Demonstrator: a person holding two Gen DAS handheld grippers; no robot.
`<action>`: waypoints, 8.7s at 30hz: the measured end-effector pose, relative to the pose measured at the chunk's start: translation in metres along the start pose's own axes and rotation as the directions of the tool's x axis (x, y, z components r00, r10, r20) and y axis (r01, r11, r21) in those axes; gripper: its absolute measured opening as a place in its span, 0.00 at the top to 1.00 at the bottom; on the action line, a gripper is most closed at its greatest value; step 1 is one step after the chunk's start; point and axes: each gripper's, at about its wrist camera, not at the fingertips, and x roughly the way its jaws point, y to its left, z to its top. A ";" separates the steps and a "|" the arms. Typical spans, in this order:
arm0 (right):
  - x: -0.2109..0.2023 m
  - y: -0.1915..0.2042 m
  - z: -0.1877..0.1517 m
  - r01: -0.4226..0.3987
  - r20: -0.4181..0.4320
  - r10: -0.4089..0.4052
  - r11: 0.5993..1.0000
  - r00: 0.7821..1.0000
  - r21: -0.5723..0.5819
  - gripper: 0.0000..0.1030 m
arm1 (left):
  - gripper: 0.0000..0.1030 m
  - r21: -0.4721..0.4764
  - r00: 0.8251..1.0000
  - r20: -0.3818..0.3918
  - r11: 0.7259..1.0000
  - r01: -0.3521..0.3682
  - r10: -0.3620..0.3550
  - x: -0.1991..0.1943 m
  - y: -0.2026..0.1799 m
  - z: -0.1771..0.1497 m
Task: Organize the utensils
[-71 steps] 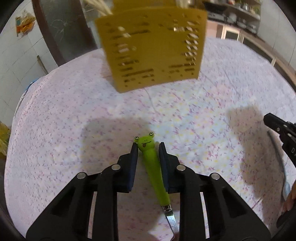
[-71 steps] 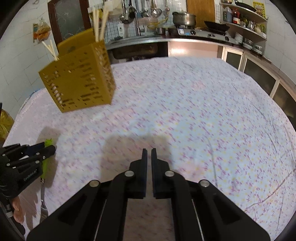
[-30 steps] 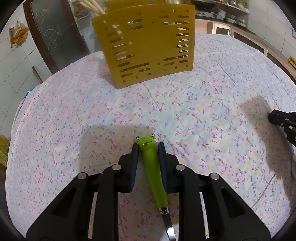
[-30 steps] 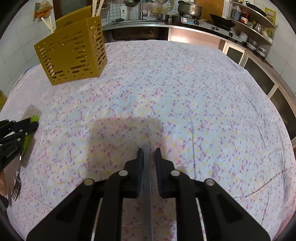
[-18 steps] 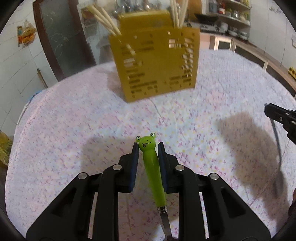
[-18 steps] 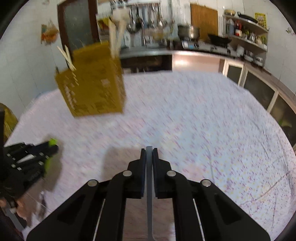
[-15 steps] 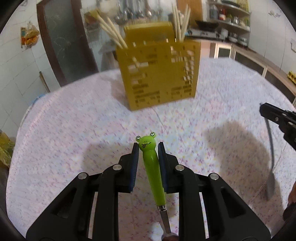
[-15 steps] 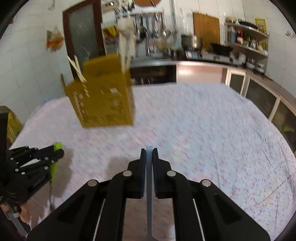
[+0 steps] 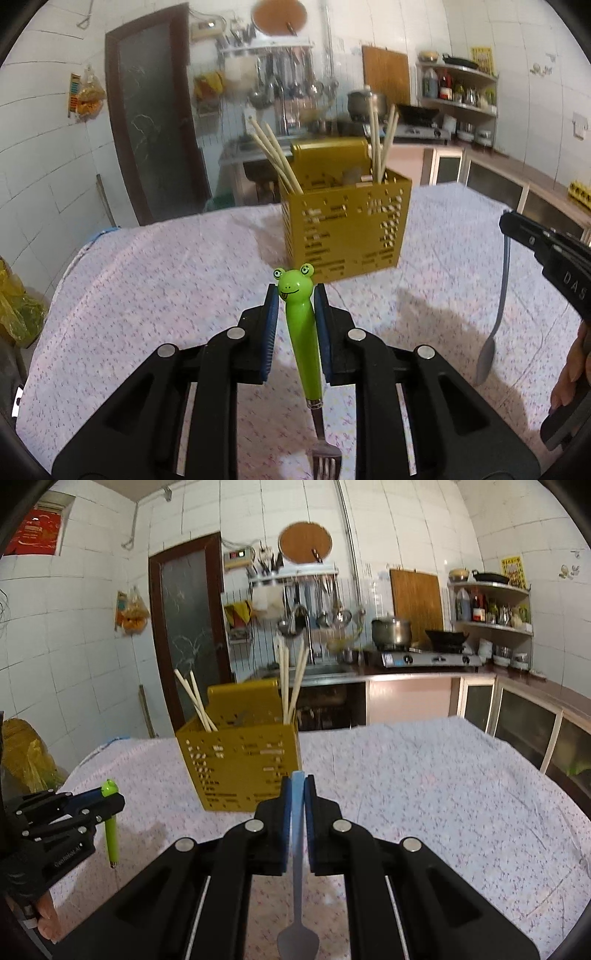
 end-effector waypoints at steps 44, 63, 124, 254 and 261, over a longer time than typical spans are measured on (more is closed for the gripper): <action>0.019 0.022 0.098 -0.026 0.254 0.034 0.999 0.967 -0.032 0.93 | 0.83 -0.114 0.961 0.270 0.990 0.085 -0.052 -0.015 0.018 0.131; 0.124 0.033 0.118 -0.049 0.198 0.056 0.998 0.979 -0.040 0.93 | 0.83 -0.127 0.976 0.214 0.990 0.058 -0.030 0.087 0.030 0.156; -0.067 0.018 -0.086 0.066 0.142 -0.052 0.993 0.989 -0.097 0.04 | 0.05 -0.184 0.958 0.236 0.976 -0.117 0.160 -0.071 0.023 -0.091; -0.075 0.017 -0.086 0.087 0.161 -0.071 0.992 0.984 -0.093 0.04 | 0.05 -0.160 0.941 0.286 0.977 -0.141 0.182 -0.082 0.024 -0.091; -0.075 0.017 -0.086 0.087 0.160 -0.071 0.992 0.984 -0.093 0.04 | 0.05 -0.158 0.939 0.292 0.977 -0.141 0.183 -0.084 0.024 -0.090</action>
